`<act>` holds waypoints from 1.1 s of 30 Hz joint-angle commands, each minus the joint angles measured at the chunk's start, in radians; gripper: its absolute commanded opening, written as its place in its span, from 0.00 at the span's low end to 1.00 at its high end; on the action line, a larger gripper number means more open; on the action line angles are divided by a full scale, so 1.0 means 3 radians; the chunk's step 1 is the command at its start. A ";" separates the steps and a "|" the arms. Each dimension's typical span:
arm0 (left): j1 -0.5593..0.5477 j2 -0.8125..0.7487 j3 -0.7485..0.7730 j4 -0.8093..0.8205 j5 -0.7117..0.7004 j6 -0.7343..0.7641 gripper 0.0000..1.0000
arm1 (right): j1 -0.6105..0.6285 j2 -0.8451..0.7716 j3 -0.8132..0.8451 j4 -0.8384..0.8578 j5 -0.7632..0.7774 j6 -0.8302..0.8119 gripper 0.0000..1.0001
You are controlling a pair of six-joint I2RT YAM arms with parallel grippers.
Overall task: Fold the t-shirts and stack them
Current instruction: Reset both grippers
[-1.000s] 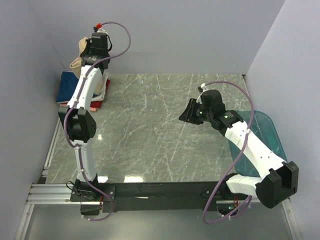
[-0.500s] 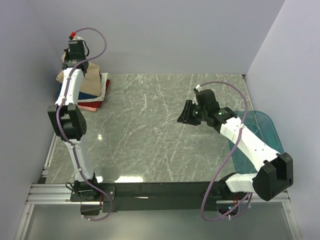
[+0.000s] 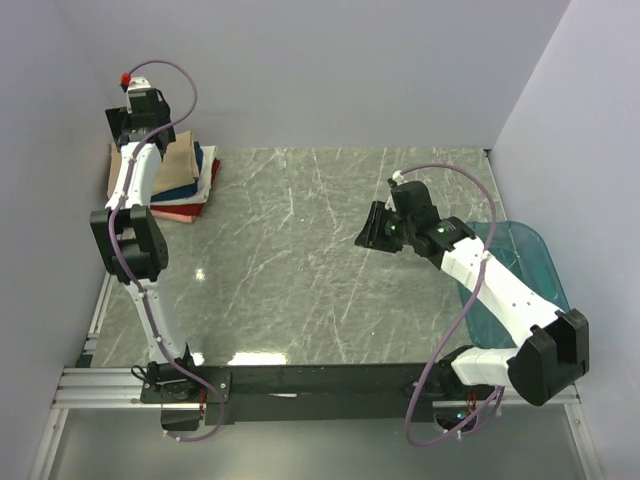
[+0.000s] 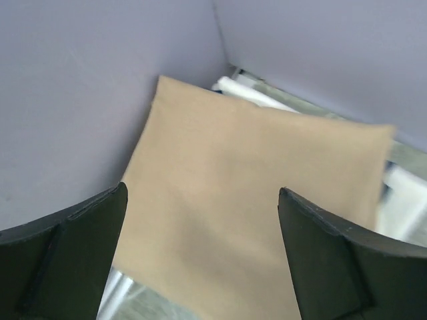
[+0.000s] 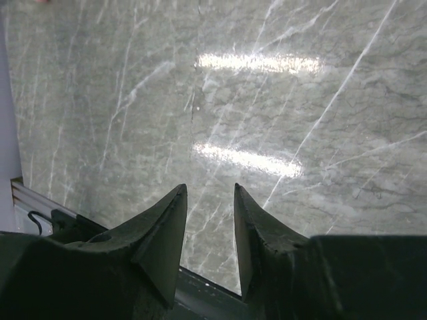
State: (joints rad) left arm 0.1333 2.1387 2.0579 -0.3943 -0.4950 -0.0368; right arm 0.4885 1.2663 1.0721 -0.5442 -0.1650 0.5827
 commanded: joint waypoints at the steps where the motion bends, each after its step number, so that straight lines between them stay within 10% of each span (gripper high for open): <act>1: -0.0045 -0.0517 -0.0287 0.0260 0.0264 -0.0378 1.00 | 0.0023 -0.0212 -0.0020 0.0065 0.0131 -0.0020 0.42; 15: -0.0602 -0.2051 -0.2026 0.0363 0.0934 -0.1513 0.99 | 0.0013 -0.0677 -0.0143 0.0065 0.0279 -0.0096 0.41; 22: -0.1578 -0.2879 -0.3380 0.0792 0.0995 -0.1759 0.99 | 0.0013 -0.0902 -0.0189 0.0009 0.0529 -0.0168 0.41; 33: -0.2903 -0.3182 -0.3945 0.0808 0.0382 -0.1994 0.99 | 0.0013 -0.1373 -0.0557 0.0275 0.0841 -0.0163 0.41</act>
State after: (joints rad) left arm -0.6823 1.2301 0.8921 -0.2111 -0.3096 -0.5957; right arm 0.4885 0.8722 0.9257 -0.5137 0.0338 0.5411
